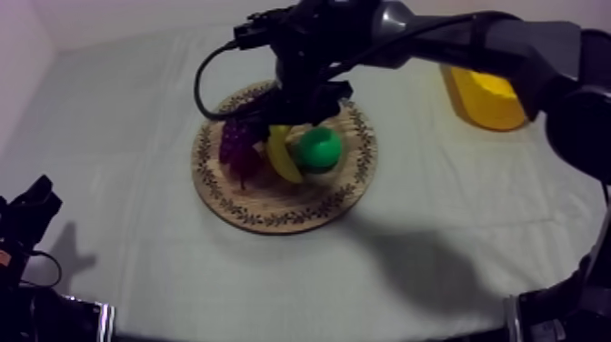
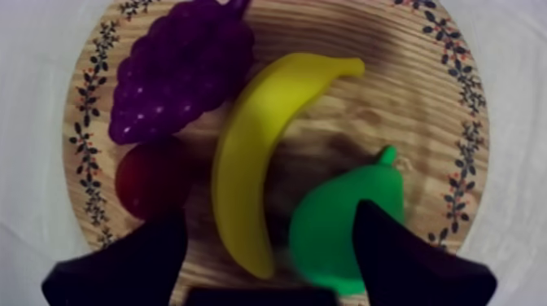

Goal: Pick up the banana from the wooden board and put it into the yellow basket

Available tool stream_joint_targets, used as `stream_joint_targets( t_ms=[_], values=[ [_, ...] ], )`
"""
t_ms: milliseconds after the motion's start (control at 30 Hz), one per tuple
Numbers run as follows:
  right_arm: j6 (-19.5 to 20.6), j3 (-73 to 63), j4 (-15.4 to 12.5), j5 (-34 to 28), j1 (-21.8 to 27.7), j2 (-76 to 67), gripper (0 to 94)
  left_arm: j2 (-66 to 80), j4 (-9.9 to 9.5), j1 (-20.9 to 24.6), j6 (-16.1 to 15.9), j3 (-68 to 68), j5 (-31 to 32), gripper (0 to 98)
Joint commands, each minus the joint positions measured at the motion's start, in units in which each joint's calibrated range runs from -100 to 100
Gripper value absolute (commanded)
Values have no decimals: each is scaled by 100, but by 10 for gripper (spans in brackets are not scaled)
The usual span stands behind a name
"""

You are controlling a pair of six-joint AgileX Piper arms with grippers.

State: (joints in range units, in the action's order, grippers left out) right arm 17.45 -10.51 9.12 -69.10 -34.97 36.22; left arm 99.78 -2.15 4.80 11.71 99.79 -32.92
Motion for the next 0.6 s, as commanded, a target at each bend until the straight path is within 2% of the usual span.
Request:
stream_joint_targets(
  t_ms=[0,567],
  values=[
    [-51,-44,-22,85,5,94,570,5,-3,1,-1,-1,1,1],
    [-422,-686,-157,563,120,946,558,5,-3,1,-1,-1,1,1]
  ],
)
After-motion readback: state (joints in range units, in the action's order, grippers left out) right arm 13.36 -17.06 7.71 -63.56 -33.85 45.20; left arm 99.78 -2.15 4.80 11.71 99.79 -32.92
